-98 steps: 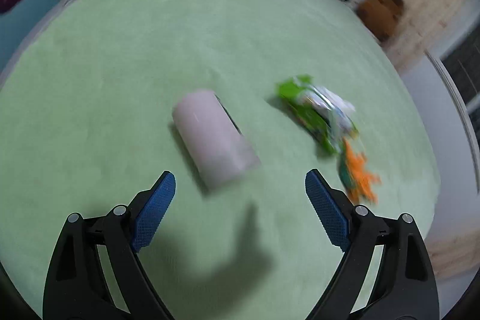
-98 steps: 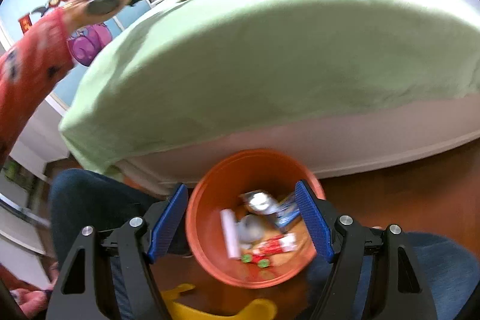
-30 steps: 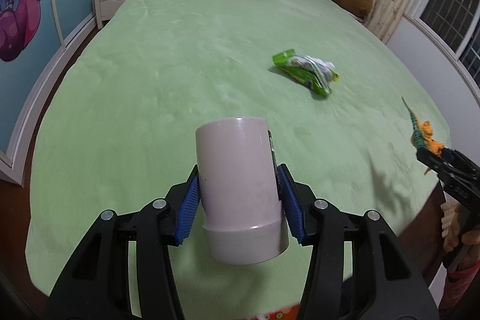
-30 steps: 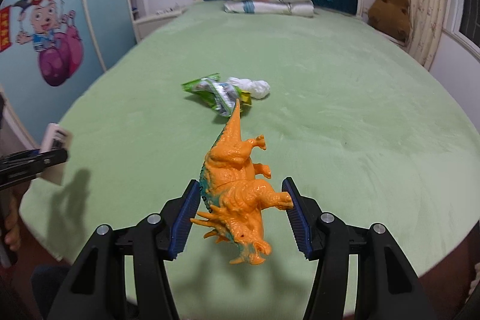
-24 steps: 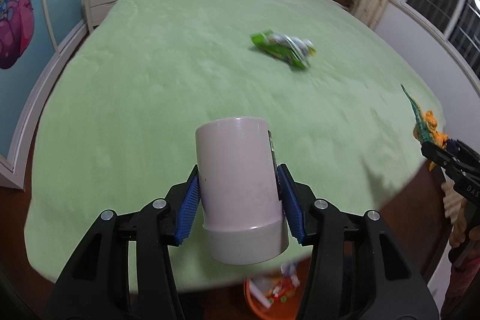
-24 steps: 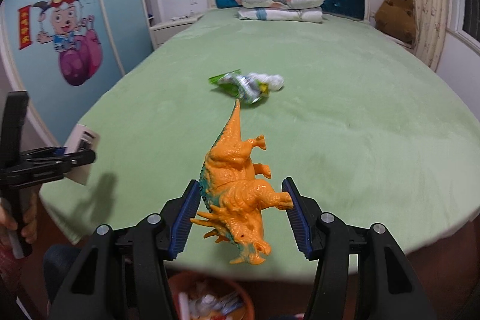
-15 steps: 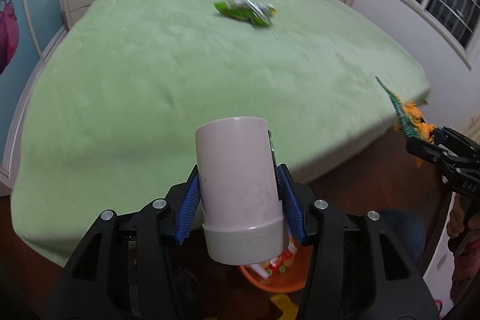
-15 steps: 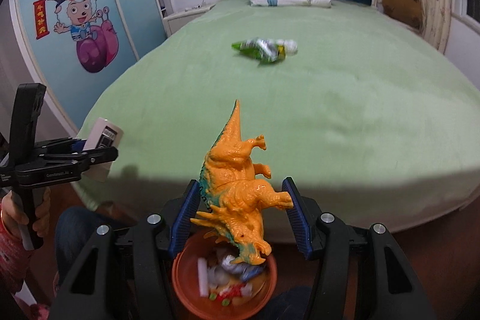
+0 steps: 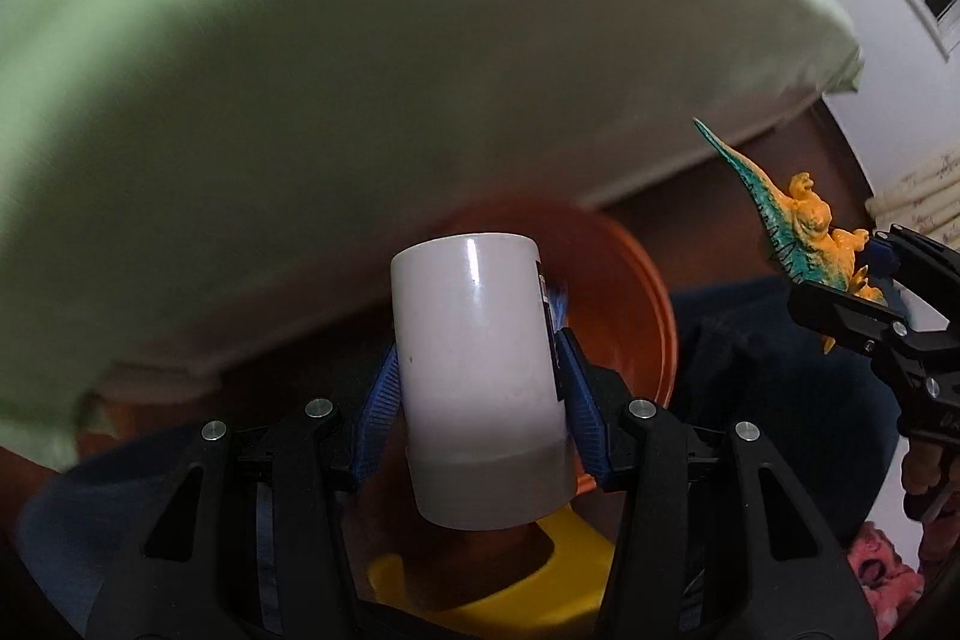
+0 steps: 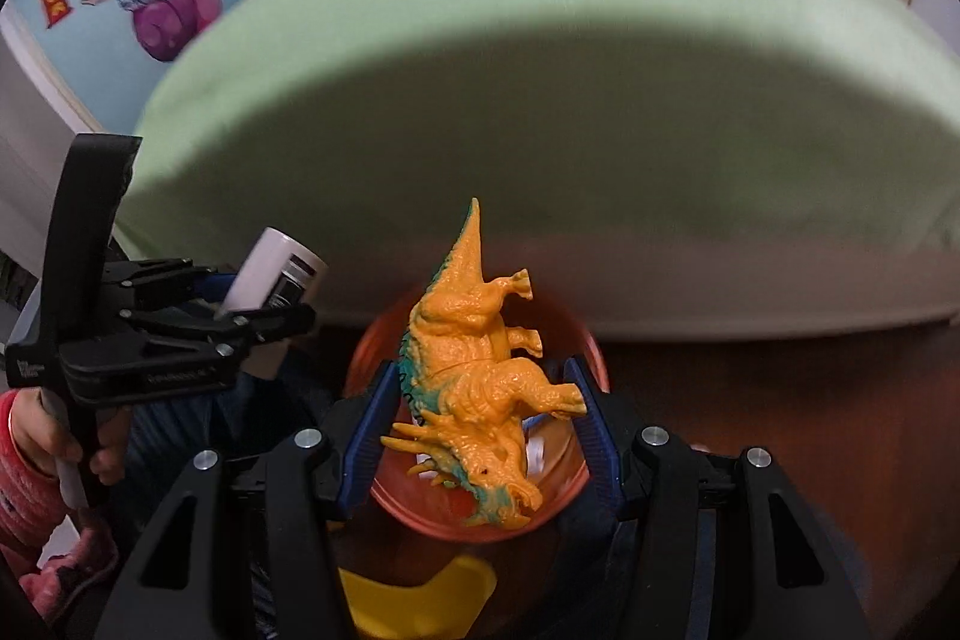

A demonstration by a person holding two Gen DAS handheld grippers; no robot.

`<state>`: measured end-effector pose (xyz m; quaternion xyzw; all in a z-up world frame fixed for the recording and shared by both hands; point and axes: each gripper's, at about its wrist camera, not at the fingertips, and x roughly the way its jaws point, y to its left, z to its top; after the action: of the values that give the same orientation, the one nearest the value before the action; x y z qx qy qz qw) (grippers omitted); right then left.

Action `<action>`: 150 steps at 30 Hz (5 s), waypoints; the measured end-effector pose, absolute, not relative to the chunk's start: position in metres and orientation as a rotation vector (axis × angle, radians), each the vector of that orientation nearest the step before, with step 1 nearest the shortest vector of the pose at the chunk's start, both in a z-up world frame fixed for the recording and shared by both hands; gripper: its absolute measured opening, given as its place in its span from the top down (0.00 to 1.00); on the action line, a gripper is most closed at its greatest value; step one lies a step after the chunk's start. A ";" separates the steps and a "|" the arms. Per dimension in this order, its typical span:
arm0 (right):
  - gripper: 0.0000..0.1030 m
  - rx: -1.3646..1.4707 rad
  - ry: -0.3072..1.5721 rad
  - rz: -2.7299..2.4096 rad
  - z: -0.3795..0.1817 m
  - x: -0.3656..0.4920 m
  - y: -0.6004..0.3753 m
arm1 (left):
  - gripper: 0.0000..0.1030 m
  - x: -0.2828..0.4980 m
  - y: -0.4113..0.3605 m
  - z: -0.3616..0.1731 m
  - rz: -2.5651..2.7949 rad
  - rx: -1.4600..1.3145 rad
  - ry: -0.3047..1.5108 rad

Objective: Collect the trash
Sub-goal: 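Carry cup and dinosaur over the orange bucket and open both tools, then grasp the green snack bag with the left tool while the right tool grasps the white tissue, then carry snack bag and tissue over the orange bucket and open both tools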

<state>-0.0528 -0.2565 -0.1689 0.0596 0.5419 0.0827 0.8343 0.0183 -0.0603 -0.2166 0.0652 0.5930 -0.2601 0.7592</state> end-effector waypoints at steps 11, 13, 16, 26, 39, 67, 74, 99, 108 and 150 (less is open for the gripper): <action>0.22 0.169 1.337 0.163 -0.249 -0.047 -0.258 | 0.42 0.009 -0.082 -0.300 -0.554 0.241 1.522; 0.22 0.180 1.320 0.157 -0.245 -0.045 -0.261 | 0.24 0.009 -0.081 -0.299 -0.533 0.255 1.509; 0.22 0.191 1.302 0.147 -0.240 -0.046 -0.266 | 0.24 0.014 -0.078 -0.294 -0.534 0.231 1.504; 0.22 0.233 1.272 0.130 -0.226 -0.051 -0.281 | 0.23 0.016 -0.072 -0.277 -0.524 0.197 1.478; 0.22 0.225 1.167 0.149 -0.181 -0.044 -0.284 | 0.23 0.022 -0.067 -0.215 -0.539 0.122 1.386; 0.21 0.203 1.015 0.174 -0.136 -0.032 -0.304 | 0.16 0.393 -0.130 -0.080 -0.435 -0.523 1.170; 0.21 0.242 1.020 0.187 -0.138 -0.023 -0.315 | 0.17 0.449 -0.168 -0.103 -0.326 -0.504 1.245; 0.17 0.115 0.802 0.220 -0.025 0.077 -0.317 | 0.64 0.347 -0.064 -0.026 -0.492 -0.263 0.951; 0.16 0.047 0.887 0.177 -0.020 0.265 -0.311 | 0.64 0.317 -0.012 -0.015 -0.406 -0.168 0.874; 0.59 -0.068 0.764 0.199 0.016 0.177 -0.274 | 0.65 0.208 0.047 -0.012 -0.421 -0.154 0.895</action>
<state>0.1768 -0.2735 0.0159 -0.0333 0.3719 0.0970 0.9226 0.2077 0.0469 -0.0115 -0.0738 0.4293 -0.2016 0.8773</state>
